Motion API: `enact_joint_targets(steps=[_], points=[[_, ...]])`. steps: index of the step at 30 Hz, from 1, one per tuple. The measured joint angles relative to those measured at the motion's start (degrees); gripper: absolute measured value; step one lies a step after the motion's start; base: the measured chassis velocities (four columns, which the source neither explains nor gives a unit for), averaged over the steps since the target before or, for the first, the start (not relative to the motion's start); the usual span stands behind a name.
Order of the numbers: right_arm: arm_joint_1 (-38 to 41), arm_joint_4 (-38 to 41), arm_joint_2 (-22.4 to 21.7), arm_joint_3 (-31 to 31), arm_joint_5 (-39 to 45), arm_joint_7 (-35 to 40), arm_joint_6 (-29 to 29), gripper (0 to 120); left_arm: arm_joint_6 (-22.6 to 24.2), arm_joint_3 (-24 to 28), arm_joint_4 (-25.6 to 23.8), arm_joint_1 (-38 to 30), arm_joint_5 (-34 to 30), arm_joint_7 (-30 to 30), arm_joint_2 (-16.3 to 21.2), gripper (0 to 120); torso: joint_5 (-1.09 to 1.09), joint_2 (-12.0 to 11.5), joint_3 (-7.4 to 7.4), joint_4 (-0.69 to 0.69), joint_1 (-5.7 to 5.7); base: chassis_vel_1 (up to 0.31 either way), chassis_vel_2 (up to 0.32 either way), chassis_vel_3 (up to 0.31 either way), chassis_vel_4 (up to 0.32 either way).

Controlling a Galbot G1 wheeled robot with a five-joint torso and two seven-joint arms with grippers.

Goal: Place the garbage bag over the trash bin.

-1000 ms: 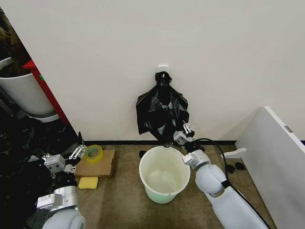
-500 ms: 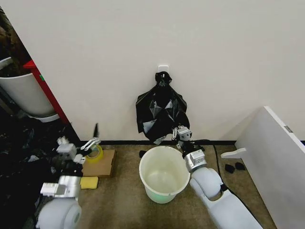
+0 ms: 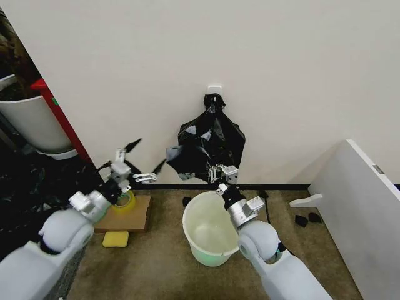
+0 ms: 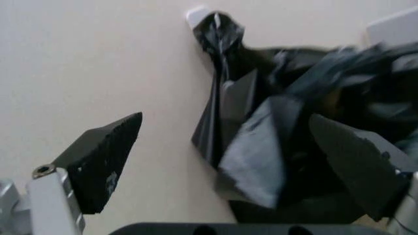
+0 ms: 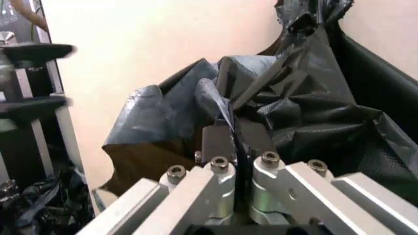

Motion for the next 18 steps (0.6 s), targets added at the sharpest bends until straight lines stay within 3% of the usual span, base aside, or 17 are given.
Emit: enact_joint_targets(steps=[5, 8, 16, 18], points=[[-0.4, 0.4, -0.3, 0.3, -0.5, -0.3, 0.0, 0, 2.2, 5.2, 3.6, -5.6, 1.6, 0.6, -0.7, 100, 0.01, 0.0, -0.01, 0.0, 0.0, 0.0, 0.0, 0.0, 0.0], [-0.3, 0.5, -0.4, 0.4, -0.6, -0.3, 0.0, 0, 3.1, 9.1, 6.9, -9.1, 2.7, 6.0, -2.6, 100, 0.01, 0.0, 0.0, 0.0, 0.0, 0.0, 0.0, 0.0, 0.0], [-0.4, 1.0, -0.3, 0.6, -0.7, -0.3, 0.1, 0, 4.9, 12.0, 10.2, -12.7, 4.0, 8.2, -5.0, 96, 0.02, 0.0, -0.01, 0.0, 0.0, 0.0, 0.0, 0.0, 0.0], [-0.3, 1.3, -0.5, 0.6, -0.7, -0.3, 0.1, 0, 5.4, 12.5, 10.9, -13.7, 4.0, 8.1, -5.4, 82, 0.03, 0.0, -0.01, 0.0, -0.01, 0.0, 0.0, 0.0, 0.0]])
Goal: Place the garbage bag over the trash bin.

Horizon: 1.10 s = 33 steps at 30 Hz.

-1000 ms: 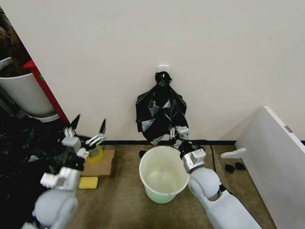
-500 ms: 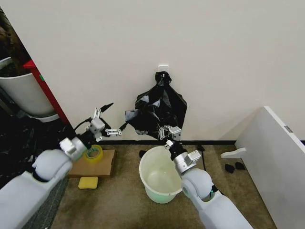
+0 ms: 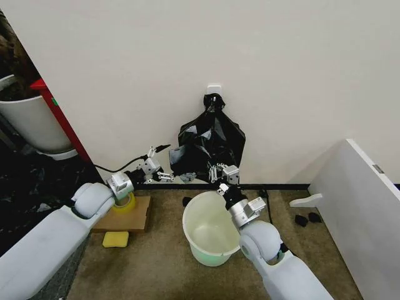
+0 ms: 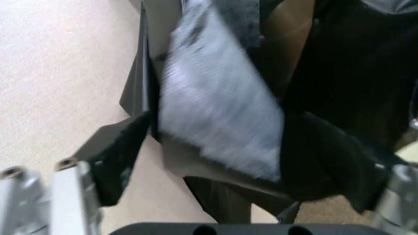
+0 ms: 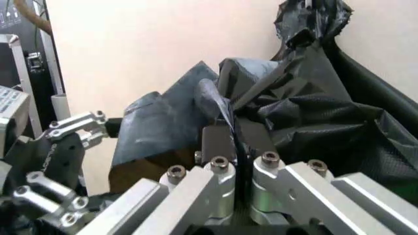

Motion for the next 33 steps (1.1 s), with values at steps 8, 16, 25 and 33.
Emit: enact_joint_targets(steps=[8, 16, 25, 33], points=[[0.4, 0.0, -0.8, 0.1, 0.0, 0.0, 0.0, 0, 0.5, 0.7, 1.7, -1.0, -0.3, 0.0, -0.7, 55, 0.0, 0.0, 0.0, 0.0, -0.01, 0.0, 0.0, 0.0, 0.0], [0.2, 0.1, -1.4, 0.4, -0.1, 0.1, 0.1, 0, 1.4, -0.4, 1.9, 0.0, -3.7, -2.2, -1.9, 27, 0.0, 0.0, 0.0, 0.0, 0.0, 0.0, 0.0, 0.0, 0.0], [-4.4, 6.5, -5.4, -2.7, 2.6, 11.8, -4.8, 0, 3.2, -6.8, -5.2, 8.4, -15.2, -14.3, -4.7, 0, -0.01, 0.0, -0.01, -0.02, 0.0, 0.0, 0.0, 0.0, 0.0], [-11.2, 21.1, -10.9, -10.2, 16.9, 28.6, -14.9, 0, 7.2, -14.5, -17.6, 22.3, -17.1, -21.9, -7.0, 0, -0.01, 0.0, -0.02, 0.0, -0.01, 0.0, 0.0, 0.0, 0.0]])
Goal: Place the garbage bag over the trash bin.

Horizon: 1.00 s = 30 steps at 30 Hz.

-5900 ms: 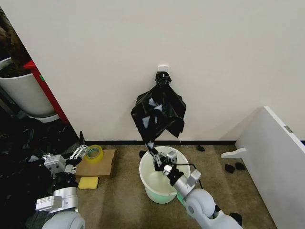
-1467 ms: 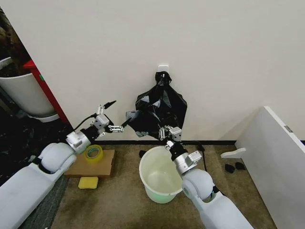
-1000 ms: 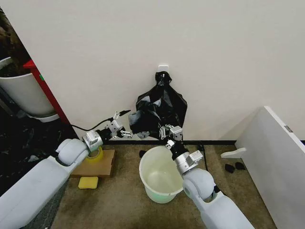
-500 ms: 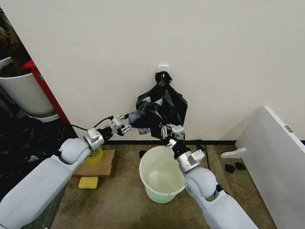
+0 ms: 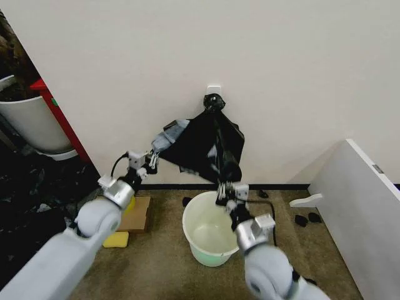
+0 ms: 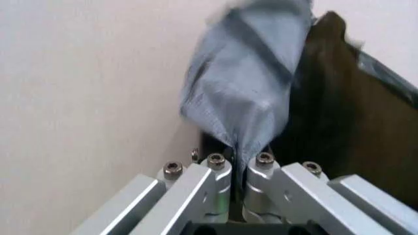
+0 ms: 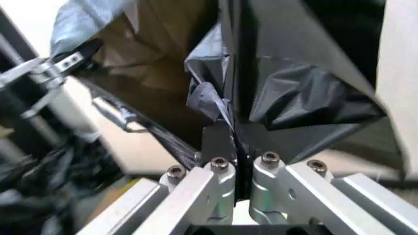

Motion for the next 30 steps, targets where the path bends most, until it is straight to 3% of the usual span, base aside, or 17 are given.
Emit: enact_joint_targets(steps=[7, 16, 22, 30], points=[[-2.9, 5.6, -1.5, 0.7, 1.2, -0.5, -0.1, 0, 0.6, -4.1, -5.1, 5.7, 1.1, -0.8, -0.4, 0, 0.0, 0.0, 0.01, 0.0, 0.0, 0.0, 0.0, 0.0, 0.0], [-4.4, 11.5, -0.9, 7.9, 2.6, -2.2, 0.3, 0, 1.0, -7.5, -15.1, 7.8, -6.8, -0.3, -0.9, 0, 0.01, 0.0, 0.01, -0.01, 0.0, 0.0, 0.0, 0.0, 0.0], [-4.8, 11.7, -0.8, 10.8, 2.7, -2.1, -0.4, 0, 2.1, -6.2, -16.6, 8.1, -10.1, -0.3, -3.1, 0, 0.02, 0.0, 0.02, 0.0, 0.0, 0.0, 0.0, 0.0, 0.0], [-5.1, 11.4, -0.5, 12.0, 2.3, -0.5, -1.9, 0, 2.4, -0.9, -12.9, 8.0, -10.5, -0.3, -11.0, 0, 0.01, 0.0, 0.02, -0.01, 0.01, 0.0, 0.0, 0.0, 0.0]])
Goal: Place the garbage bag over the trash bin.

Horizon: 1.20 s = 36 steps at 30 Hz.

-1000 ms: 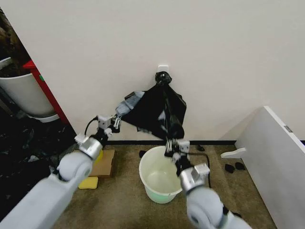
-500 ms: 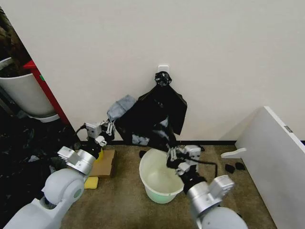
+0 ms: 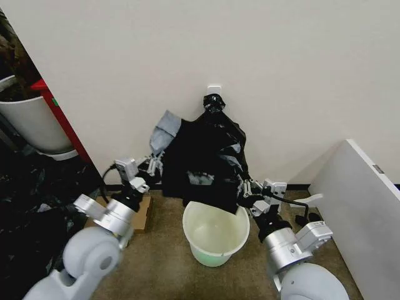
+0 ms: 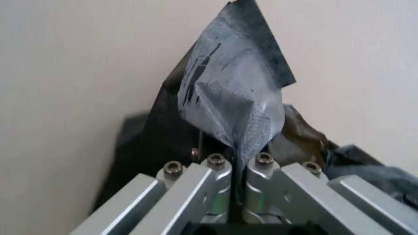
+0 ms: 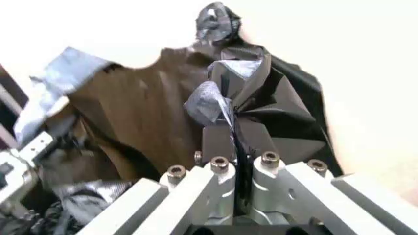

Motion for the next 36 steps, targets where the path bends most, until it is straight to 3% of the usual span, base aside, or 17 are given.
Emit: enact_joint_targets(steps=[2, 12, 15, 25, 36], points=[[0.1, -0.6, -0.1, 0.4, 0.0, 0.8, -0.9, 0, 0.0, 2.0, 1.9, 0.4, 0.6, 0.1, -3.2, 0, 0.0, 0.0, 0.0, 0.0, 0.0, 0.0, 0.0, 0.0, 0.0], [-0.1, -2.6, -0.3, -0.7, -0.2, 2.8, -2.7, 0, -0.4, 5.9, 5.8, 0.9, 2.4, 0.2, -7.1, 0, 0.01, 0.0, 0.0, 0.0, 0.0, 0.0, 0.0, 0.0, 0.0], [0.0, -4.6, -0.3, -1.5, -0.3, 3.2, -2.8, 0, -1.2, 8.4, 9.0, 1.2, 4.7, 0.4, -9.0, 0, 0.01, 0.0, 0.0, 0.0, 0.0, 0.0, 0.0, 0.0, 0.0], [-0.2, -7.2, 0.2, -4.9, 3.6, 4.2, -1.5, 0, -2.9, 10.5, 12.6, 1.5, 8.8, 1.2, -9.2, 0, 0.0, 0.0, 0.0, 0.0, 0.0, 0.0, 0.0, 0.0, 0.0], [0.3, -14.4, 2.8, -6.8, 14.8, -1.2, 7.1, 0, -6.5, 9.9, 16.0, 3.9, 15.9, 2.5, -9.4, 0, -0.01, 0.0, 0.0, 0.01, 0.0, 0.0, 0.0, 0.0, 0.0]])
